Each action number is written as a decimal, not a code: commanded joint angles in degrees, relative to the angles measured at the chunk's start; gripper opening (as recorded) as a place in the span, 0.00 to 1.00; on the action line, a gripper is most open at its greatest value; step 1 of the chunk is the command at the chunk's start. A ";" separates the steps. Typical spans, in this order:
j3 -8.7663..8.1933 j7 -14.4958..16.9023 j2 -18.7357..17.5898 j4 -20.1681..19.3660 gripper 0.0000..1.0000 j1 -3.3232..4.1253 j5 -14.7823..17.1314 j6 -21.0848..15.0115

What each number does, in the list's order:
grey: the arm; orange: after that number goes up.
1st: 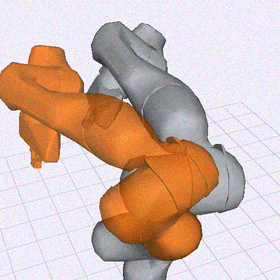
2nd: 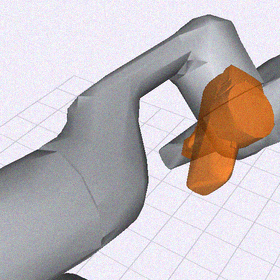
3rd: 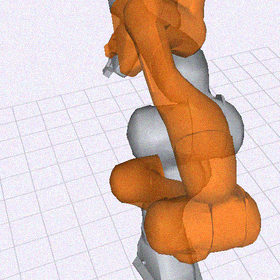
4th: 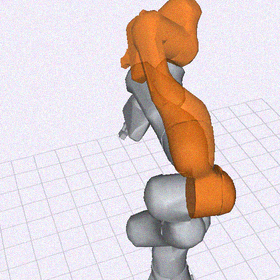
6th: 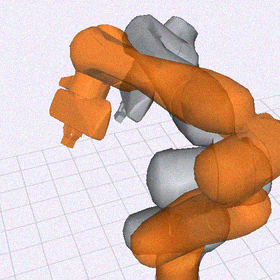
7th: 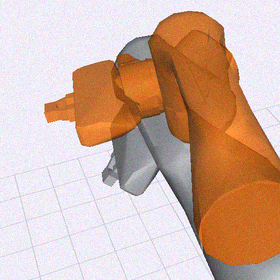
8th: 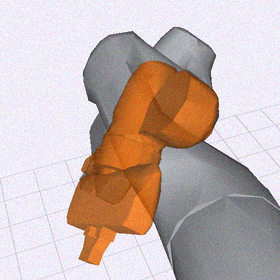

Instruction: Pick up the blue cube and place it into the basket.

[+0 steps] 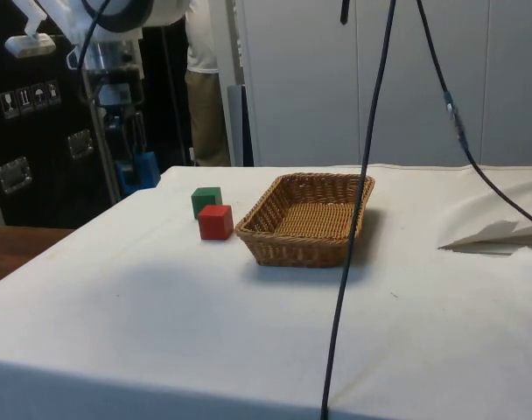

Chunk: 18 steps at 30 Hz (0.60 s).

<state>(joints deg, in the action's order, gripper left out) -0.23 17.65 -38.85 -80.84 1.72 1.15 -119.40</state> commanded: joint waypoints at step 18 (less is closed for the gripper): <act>-0.86 0.63 11.00 -11.17 0.00 -0.06 -0.17 0.52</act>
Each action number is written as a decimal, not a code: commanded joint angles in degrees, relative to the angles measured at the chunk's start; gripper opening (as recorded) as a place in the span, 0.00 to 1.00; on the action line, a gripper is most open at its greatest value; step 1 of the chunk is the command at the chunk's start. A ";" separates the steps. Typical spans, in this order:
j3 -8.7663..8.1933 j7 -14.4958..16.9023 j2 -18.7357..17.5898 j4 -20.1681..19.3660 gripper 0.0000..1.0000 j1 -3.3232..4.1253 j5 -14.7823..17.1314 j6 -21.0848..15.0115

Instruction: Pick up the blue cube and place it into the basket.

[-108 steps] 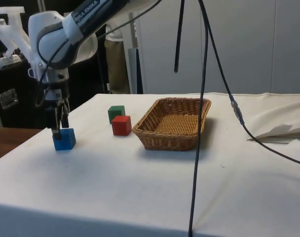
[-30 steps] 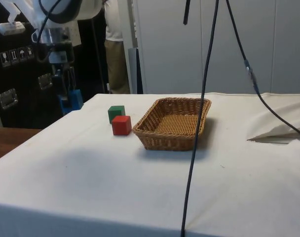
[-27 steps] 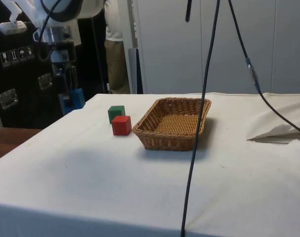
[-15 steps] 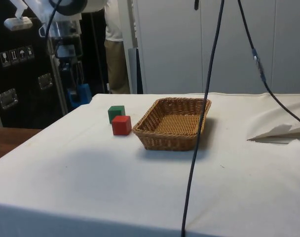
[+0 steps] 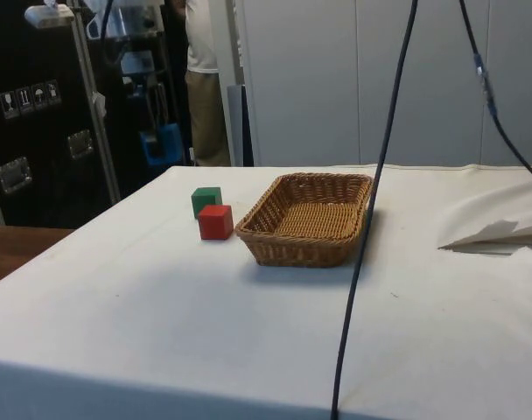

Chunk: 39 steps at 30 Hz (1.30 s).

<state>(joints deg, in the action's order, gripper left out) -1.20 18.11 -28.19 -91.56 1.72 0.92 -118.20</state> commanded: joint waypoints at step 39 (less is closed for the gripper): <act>-0.57 1.26 17.99 -26.41 0.00 -0.23 0.52 -8.31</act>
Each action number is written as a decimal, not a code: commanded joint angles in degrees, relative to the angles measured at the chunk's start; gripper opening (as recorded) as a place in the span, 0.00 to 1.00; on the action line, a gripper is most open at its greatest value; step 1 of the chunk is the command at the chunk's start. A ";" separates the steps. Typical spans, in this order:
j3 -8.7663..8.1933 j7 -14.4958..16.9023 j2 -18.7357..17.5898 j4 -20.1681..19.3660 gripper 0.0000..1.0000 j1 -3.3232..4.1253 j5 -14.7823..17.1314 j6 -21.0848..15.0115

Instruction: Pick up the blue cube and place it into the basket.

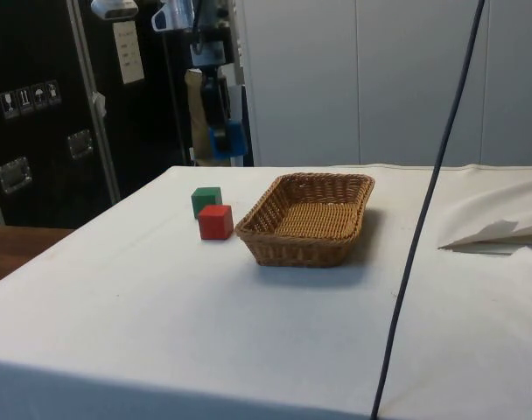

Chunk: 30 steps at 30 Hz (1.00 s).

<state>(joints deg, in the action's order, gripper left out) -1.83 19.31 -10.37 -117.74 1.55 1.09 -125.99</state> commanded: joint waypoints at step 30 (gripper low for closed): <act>-2.69 1.78 6.59 -14.32 0.00 -0.17 -0.63 -7.85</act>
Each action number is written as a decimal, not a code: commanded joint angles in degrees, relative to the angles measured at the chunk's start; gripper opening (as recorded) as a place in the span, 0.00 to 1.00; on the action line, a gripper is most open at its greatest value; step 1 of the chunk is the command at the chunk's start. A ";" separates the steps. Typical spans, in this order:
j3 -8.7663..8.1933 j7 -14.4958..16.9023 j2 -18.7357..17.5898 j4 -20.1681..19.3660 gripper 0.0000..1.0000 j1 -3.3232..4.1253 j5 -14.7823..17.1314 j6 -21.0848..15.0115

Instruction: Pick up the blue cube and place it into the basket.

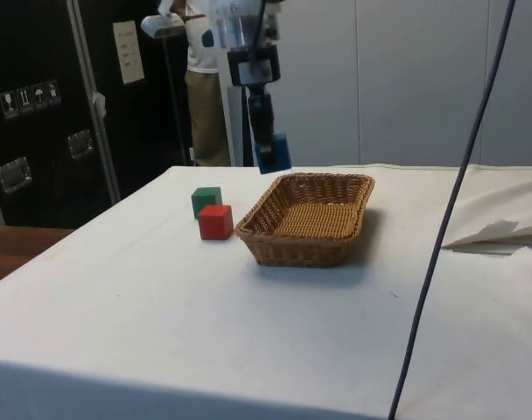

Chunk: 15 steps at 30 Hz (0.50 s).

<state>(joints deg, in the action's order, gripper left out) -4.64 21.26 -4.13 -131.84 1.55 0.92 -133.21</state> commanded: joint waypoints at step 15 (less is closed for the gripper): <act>-3.15 2.64 0.29 -7.05 0.00 -0.06 -0.11 -7.56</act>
<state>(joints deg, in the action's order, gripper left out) -8.14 24.18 -4.01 -139.23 1.49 0.80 -141.35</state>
